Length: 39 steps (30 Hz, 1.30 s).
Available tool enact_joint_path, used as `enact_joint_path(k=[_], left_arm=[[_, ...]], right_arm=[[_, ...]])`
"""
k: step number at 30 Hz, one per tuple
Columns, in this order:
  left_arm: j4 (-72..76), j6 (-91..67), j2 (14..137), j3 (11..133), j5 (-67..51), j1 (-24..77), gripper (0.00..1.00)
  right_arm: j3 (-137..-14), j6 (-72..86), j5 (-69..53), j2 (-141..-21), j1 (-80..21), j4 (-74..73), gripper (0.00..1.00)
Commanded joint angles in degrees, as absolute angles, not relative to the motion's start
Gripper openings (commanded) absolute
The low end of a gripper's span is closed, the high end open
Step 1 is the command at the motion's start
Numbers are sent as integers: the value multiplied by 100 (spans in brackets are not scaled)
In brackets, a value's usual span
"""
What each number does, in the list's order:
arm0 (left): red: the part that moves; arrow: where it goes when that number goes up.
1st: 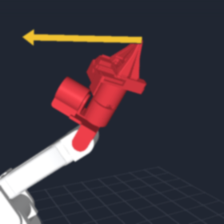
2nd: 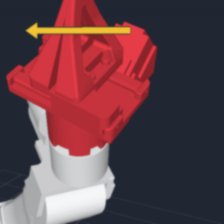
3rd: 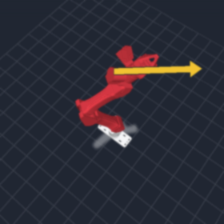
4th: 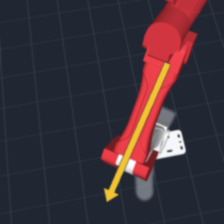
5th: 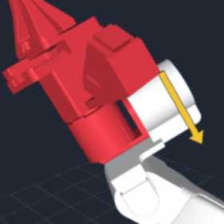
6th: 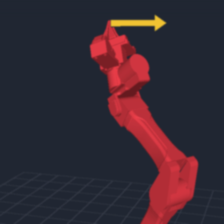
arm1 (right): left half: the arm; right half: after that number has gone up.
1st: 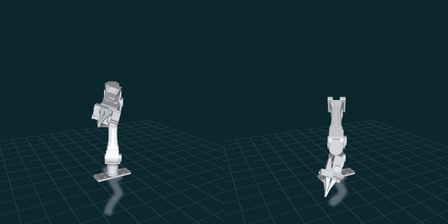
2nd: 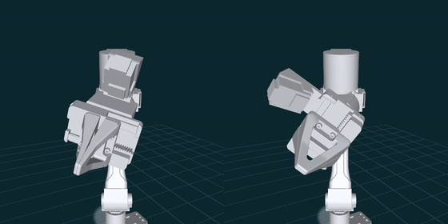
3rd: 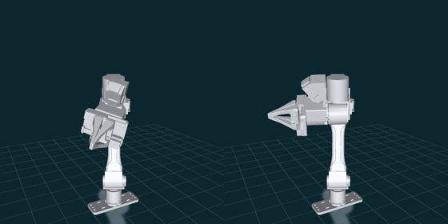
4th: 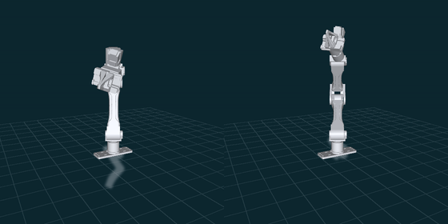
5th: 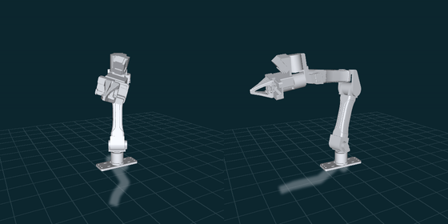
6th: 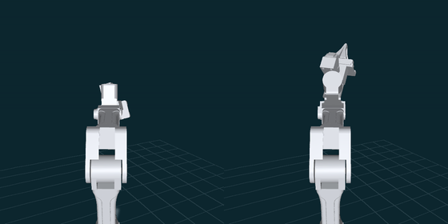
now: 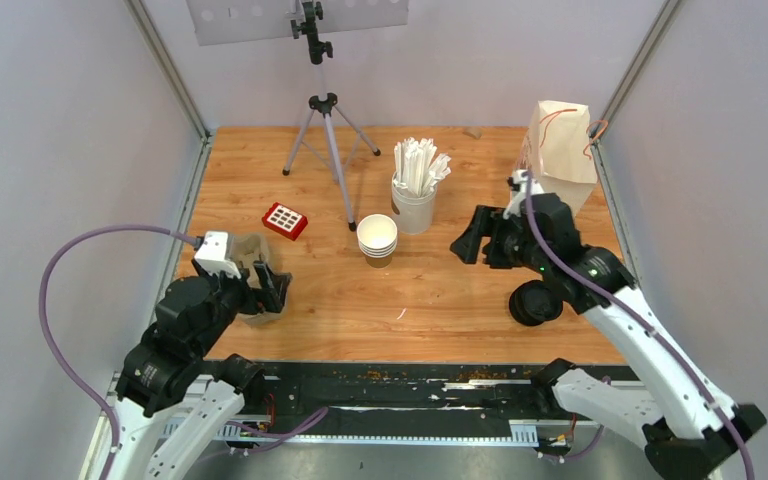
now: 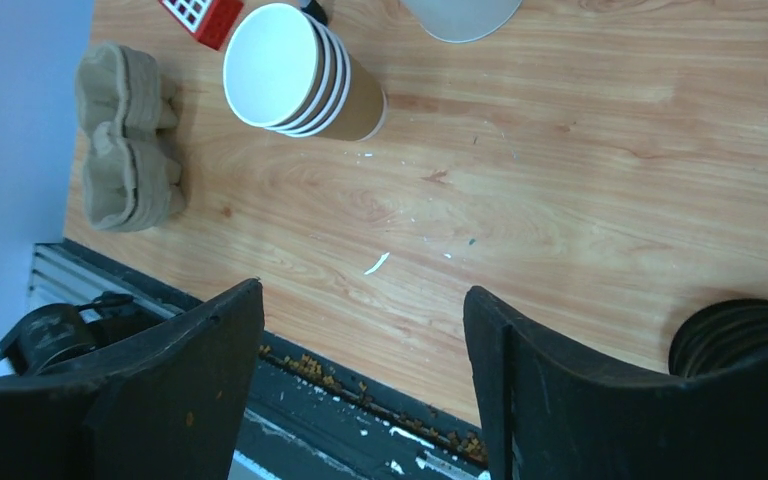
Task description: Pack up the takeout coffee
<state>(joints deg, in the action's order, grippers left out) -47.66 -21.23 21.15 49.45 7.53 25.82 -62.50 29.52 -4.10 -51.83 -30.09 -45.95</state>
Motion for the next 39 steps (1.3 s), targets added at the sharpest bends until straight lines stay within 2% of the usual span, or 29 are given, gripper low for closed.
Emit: enact_joint_path(k=[1,4,13,20,24,39], left_arm=[[-4035,-2002,1717,4419,573,2558,100],[-3971,-1965,1615,4359,592,2558,100],[-4057,-2095,1452,4304,825,2558,100],[-4108,-2142,1398,4283,885,2558,100],[-4115,-2153,1382,4280,914,2570,100],[-4151,-2202,1391,4271,945,2584,100]], right_arm=[[-6643,3257,717,-5798,-3827,-3885,72],[-6866,3281,1359,-6476,-4419,-3605,67],[-8006,3232,2285,-8610,-5094,-3289,51],[-8681,3652,2997,-9593,-5160,-3766,31],[-8640,3569,2679,-9816,-5159,-3524,31],[-8848,3624,2901,-10059,-5160,-3814,30]])
